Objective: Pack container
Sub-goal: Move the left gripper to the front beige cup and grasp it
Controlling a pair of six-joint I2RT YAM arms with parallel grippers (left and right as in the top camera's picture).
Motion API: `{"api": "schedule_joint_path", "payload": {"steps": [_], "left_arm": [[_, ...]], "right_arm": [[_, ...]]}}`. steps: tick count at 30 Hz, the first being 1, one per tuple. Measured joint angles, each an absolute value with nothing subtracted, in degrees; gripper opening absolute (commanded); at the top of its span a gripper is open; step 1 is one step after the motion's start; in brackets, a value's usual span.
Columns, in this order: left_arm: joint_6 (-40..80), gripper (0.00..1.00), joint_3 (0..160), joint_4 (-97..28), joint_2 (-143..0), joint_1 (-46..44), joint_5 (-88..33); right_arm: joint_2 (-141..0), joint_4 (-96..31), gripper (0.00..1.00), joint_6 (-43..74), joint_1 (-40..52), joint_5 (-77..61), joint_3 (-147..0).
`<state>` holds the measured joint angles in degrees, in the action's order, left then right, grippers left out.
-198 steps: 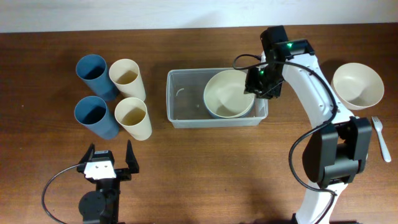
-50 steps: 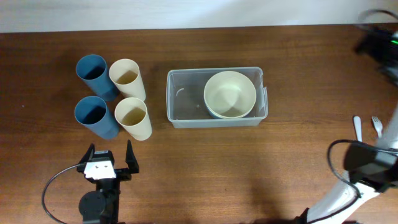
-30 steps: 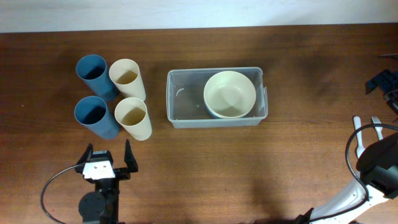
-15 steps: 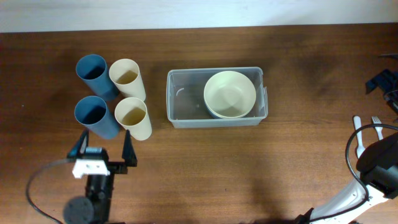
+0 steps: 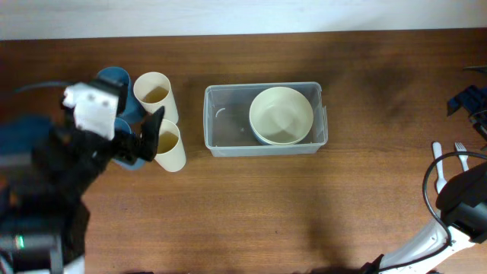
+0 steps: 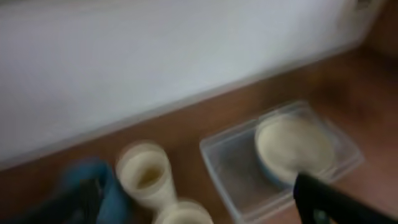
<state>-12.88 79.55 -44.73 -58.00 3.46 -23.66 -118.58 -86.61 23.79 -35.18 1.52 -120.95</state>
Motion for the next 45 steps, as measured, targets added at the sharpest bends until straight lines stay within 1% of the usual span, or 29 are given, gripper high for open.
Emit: {"api": "schedule_joint_path", "payload": {"steps": [2,4,11,13,16,19,25,31,40,45], "left_arm": [[-13.1,1.0,84.0,-53.3,-63.4,2.7,-24.1],[-13.3,1.0,87.0,-57.9,-68.8,1.1,-24.5],[-12.7,1.0,88.9,-61.6,-80.6,-5.9,-27.6],[-9.8,1.0,89.0,-65.8,-82.6,-7.2,-25.2],[-3.6,1.0,89.1,-70.9,-84.8,-8.2,-18.5],[1.1,1.0,89.1,-71.5,-86.8,-8.3,-13.2],[4.5,1.0,89.1,-71.7,-87.4,-8.3,-9.2],[5.0,1.0,89.1,-71.8,-89.2,-8.3,-8.1],[5.0,1.0,89.1,-72.4,-96.2,-8.7,-8.3],[5.0,1.0,89.2,-74.0,-97.0,-8.8,-8.3]], "right_arm": [[-118.6,-86.6,0.99,23.7,-35.2,1.5,-120.9],[-118.6,-86.6,0.99,23.8,-35.2,1.5,-120.9],[-118.6,-86.6,0.99,23.8,-35.2,1.5,-120.9],[-118.6,-86.6,0.99,23.8,-35.2,1.5,-120.9],[-118.6,-86.6,0.99,23.8,-35.2,1.5,-120.9],[-118.6,-86.6,0.99,23.8,-35.2,1.5,-120.9],[-118.6,-86.6,0.99,23.8,-35.2,1.5,-120.9],[-118.6,-86.6,0.99,23.8,-35.2,1.5,-120.9],[-118.6,-86.6,0.99,23.8,-35.2,1.5,-120.9],[-118.6,-86.6,0.99,23.8,-35.2,1.5,-120.9]]}}
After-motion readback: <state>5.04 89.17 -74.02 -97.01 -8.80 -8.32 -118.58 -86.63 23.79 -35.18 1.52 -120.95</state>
